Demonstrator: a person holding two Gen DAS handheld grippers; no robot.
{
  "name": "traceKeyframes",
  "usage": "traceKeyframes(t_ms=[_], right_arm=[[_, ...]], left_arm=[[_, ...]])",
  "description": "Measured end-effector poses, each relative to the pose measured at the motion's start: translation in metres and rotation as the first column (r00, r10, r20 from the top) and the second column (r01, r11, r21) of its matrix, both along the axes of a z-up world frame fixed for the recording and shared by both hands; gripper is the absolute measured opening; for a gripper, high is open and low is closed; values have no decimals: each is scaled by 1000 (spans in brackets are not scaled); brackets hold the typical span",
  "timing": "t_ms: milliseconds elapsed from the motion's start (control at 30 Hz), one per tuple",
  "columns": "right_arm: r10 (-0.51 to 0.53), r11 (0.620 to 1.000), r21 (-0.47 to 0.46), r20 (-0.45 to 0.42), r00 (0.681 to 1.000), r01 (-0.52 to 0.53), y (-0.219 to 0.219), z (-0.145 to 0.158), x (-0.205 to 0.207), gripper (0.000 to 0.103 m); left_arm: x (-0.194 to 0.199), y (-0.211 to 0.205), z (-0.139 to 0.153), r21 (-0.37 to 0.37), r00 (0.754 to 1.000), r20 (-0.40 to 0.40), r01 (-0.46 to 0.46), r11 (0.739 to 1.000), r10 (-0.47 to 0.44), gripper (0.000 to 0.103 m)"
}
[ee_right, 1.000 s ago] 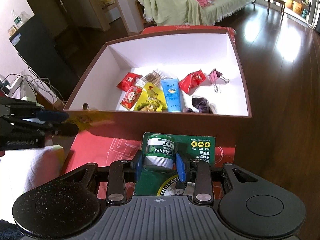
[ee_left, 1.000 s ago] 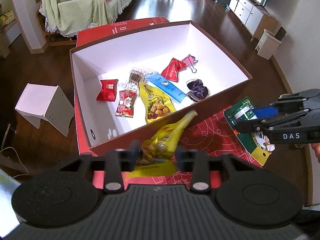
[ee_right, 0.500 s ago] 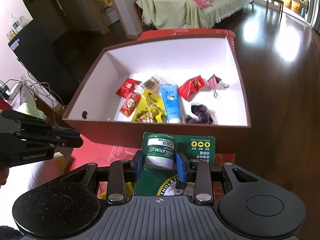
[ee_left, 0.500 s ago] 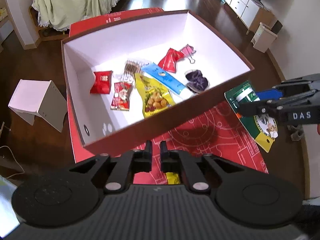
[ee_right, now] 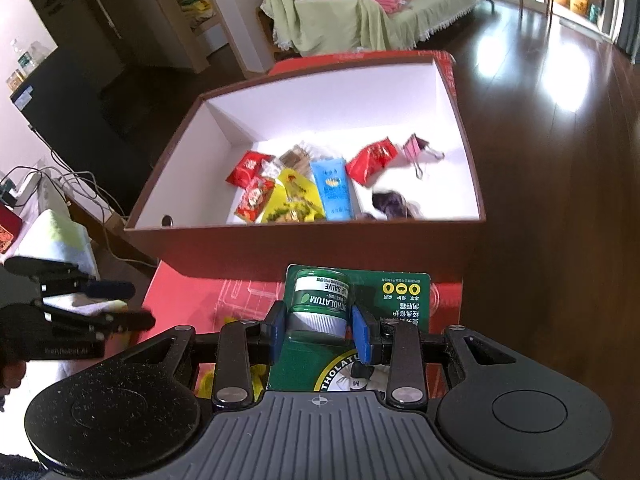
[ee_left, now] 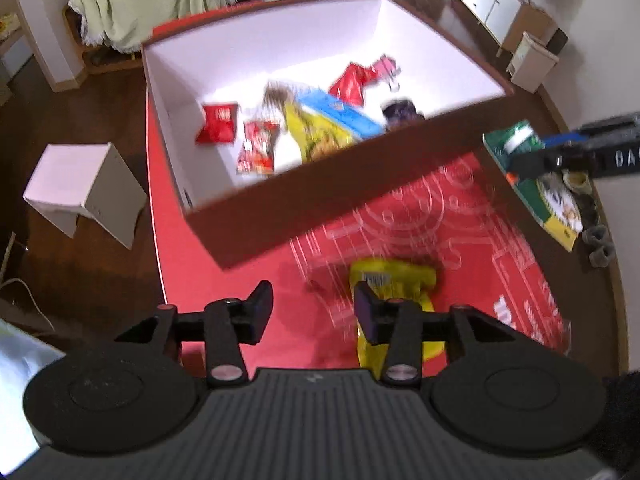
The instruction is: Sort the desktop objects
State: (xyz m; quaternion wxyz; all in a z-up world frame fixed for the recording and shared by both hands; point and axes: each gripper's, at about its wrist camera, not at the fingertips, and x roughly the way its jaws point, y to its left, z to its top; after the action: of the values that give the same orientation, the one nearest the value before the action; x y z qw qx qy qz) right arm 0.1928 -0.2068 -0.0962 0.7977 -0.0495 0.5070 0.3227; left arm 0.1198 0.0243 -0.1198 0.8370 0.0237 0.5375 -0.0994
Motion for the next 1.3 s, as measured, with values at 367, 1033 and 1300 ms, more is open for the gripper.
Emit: traceKeyframes(t_ms=[367,1033,1300], right_arm=[[-36,999,-14,-27,999,36,-10,-8,-3,34],[-94,995,-50,-61,994,91,-33,-20,-1,34],[-81,995,-56,-66,995,78,-28,-25,-2,34]], left_arm=[[-3,-43,-43,-8,992,-74,97,995,-97,65],[33,-72,-87,15,992,-95,84,996,-82,70],[22,-71,-81,27,987,-66,149,989,-147,52]])
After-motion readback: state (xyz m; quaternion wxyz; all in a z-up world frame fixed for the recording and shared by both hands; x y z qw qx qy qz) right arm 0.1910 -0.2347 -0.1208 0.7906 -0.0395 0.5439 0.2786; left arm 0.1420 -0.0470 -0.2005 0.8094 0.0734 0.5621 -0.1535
